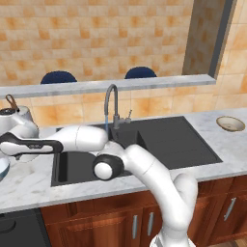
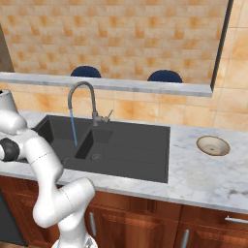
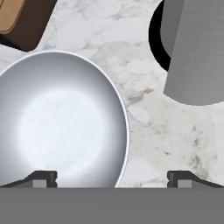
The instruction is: Rinse each bowl for a few seconds and place them down in the sink or on the counter.
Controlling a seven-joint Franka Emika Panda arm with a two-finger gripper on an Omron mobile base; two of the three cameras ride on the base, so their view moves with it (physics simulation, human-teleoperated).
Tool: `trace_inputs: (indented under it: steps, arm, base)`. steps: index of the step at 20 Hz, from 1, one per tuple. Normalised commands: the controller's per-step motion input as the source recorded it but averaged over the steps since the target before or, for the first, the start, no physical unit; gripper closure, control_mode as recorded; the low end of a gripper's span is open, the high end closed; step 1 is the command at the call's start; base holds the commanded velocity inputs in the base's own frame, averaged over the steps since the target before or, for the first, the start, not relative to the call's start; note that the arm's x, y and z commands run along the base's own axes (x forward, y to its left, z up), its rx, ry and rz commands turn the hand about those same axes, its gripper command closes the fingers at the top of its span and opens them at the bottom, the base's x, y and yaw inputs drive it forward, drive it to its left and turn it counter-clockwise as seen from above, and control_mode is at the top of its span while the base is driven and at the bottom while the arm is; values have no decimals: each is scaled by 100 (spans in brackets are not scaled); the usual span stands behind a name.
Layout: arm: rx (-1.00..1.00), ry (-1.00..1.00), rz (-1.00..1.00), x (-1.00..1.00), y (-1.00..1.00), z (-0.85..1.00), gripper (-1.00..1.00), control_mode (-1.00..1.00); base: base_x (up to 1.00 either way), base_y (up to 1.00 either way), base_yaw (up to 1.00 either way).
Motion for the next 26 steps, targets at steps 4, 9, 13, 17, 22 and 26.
trace_inputs:
  steps: [4,9,13,17,22,26]
  arm:
    - [2,0,-4,2,5,-19,-100,-100]
    - [3,0,-4,3,9,-20,-100,-100]
    - [4,0,-4,7,9,-25,-100,-100]
    - [3,0,-4,5,7,-25,-100,-100]
    - [2,-1,-3,2,5,-18,100,-100]
    - [0,-4,-4,0,0,-3,100,-100]
  base:
    - [0,0,0]
    - [0,0,0]
    - [0,0,0]
    - [0,0,0]
    - [0,0,0]
    - [0,0,0]
